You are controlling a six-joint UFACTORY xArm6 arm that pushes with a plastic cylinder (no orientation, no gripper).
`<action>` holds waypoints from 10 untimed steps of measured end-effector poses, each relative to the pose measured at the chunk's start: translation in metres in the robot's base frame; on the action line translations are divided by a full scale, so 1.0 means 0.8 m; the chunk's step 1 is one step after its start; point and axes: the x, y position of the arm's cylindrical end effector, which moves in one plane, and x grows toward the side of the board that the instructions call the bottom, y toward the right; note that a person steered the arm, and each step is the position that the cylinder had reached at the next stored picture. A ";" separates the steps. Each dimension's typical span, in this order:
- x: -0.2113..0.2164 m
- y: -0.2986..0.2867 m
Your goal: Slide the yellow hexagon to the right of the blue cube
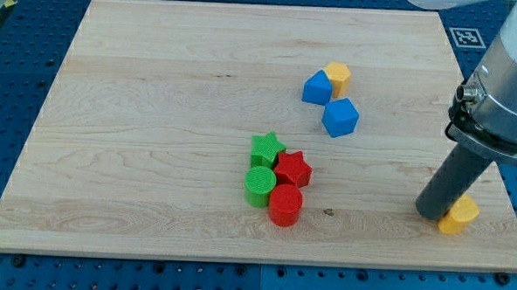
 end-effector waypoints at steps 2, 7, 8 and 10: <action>-0.152 0.000; -0.276 -0.122; -0.246 -0.095; -0.175 -0.091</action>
